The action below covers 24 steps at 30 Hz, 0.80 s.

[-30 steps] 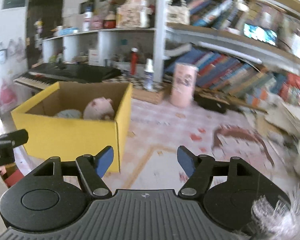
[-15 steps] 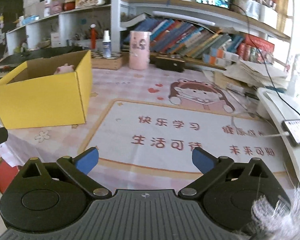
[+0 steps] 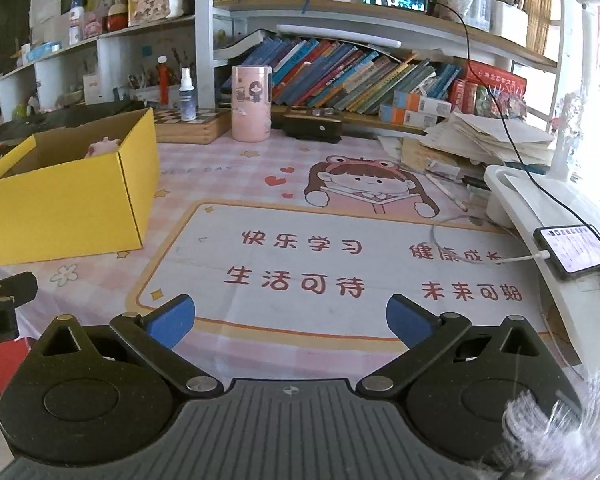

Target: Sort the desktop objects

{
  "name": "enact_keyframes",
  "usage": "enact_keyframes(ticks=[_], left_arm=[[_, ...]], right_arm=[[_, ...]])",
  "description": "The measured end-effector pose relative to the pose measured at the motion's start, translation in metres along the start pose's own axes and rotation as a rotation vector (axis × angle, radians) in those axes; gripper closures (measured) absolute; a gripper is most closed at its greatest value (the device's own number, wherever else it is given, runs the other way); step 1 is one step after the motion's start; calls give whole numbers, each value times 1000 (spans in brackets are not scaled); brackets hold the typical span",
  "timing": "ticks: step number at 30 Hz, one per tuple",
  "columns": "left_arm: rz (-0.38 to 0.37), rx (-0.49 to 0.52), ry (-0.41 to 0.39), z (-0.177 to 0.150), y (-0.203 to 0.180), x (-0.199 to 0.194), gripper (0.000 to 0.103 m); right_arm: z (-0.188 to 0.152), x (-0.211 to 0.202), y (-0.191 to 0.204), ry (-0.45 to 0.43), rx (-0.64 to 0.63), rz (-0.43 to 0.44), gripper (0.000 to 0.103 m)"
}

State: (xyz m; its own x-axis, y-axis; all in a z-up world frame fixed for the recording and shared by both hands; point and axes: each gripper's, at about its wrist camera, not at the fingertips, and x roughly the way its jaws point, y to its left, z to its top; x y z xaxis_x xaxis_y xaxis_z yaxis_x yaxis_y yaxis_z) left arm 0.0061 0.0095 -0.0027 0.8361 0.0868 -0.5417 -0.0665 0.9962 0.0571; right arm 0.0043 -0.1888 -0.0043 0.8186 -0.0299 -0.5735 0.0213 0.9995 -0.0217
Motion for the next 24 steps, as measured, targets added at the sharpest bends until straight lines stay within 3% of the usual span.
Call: enact_keyframes(ticks=[24], left_arm=[[-14, 40, 10, -3, -19, -9, 0]], right_arm=[[-6, -5, -13, 17, 10, 4, 0]])
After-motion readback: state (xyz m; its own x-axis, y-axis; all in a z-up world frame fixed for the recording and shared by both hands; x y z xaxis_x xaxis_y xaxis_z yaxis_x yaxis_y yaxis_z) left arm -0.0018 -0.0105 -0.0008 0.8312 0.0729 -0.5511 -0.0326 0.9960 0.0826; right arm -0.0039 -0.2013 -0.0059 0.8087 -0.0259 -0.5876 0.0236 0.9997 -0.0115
